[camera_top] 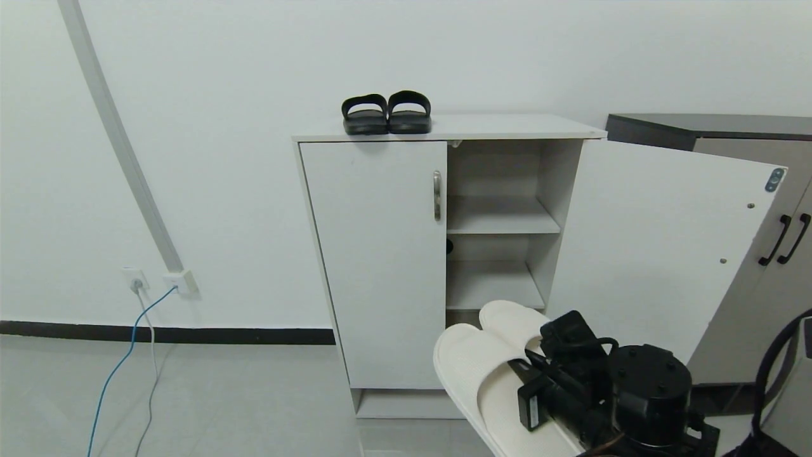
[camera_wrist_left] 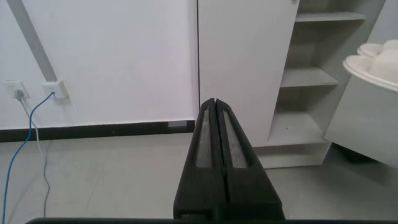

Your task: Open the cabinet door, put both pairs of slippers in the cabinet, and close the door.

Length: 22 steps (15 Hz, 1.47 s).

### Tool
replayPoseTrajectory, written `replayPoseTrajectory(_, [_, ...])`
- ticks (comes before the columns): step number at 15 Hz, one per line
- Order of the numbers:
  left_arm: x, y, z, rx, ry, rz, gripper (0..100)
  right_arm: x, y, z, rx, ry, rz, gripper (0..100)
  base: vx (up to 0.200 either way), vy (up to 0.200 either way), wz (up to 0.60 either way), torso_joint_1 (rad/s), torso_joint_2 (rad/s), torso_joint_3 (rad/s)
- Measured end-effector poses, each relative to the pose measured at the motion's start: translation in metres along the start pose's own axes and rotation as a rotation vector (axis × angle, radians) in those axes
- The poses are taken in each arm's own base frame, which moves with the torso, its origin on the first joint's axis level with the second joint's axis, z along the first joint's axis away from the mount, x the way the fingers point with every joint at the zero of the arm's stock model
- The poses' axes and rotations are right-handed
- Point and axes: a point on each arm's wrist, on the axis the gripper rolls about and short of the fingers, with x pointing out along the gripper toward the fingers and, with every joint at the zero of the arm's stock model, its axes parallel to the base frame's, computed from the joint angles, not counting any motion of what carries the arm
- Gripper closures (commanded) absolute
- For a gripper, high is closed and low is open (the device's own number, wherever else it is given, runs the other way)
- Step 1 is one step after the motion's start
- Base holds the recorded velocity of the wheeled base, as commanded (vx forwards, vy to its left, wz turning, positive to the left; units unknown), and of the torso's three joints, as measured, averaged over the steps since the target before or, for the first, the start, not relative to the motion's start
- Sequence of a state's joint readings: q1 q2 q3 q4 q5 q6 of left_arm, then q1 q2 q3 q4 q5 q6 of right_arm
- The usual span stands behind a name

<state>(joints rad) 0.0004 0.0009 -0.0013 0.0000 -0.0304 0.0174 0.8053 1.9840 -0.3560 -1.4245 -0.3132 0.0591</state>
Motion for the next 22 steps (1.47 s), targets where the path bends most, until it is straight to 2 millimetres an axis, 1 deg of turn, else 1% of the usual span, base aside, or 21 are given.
replayPoseTrajectory(3, [0.0, 0.0, 0.0, -0.002, -0.001, -0.001, 100, 0.024, 0.018, 0.003, 0.054, -0.014, -0.128, 100, 0.0, 0.0, 0.0, 0.0, 0.0, 0.0])
replayPoseTrajectory(6, [0.0, 0.0, 0.0, -0.001, -0.002, -0.001, 100, 0.045, 0.029, 0.005, 0.124, 0.018, -0.324, 100, 0.0, 0.0, 0.0, 0.0, 0.0, 0.0])
replayPoseTrajectory(7, [0.0, 0.0, 0.0, -0.001, -0.002, 0.0, 100, 0.051, 0.031, 0.008, 0.144, 0.002, -0.359, 100, 0.0, 0.0, 0.0, 0.0, 0.0, 0.0])
replayPoseTrajectory(9, [0.0, 0.0, 0.0, -0.002, -0.003, -0.001, 100, 0.059, 0.033, 0.009, 0.156, -0.01, -0.379, 100, 0.0, -0.2, 0.0, 0.002, 0.0, 0.002])
replayPoseTrajectory(12, [0.0, 0.0, 0.0, -0.004, -0.003, 0.0, 100, 0.066, 0.031, 0.004, 0.161, -0.005, -0.399, 100, 0.0, -0.2, 0.0, 0.002, 0.0, 0.007])
replayPoseTrajectory(15, [0.0, 0.0, 0.0, -0.004, -0.002, 0.001, 100, 0.069, 0.029, 0.001, 0.159, 0.0, -0.408, 100, 0.0, -0.2, 0.0, 0.007, 0.0, 0.006])
replayPoseTrajectory(22, [0.0, 0.0, 0.0, -0.005, -0.002, -0.001, 100, 0.074, 0.03, -0.006, 0.149, 0.015, -0.412, 100, 0.0, 0.0, 0.0, 0.0, 0.0, 0.0])
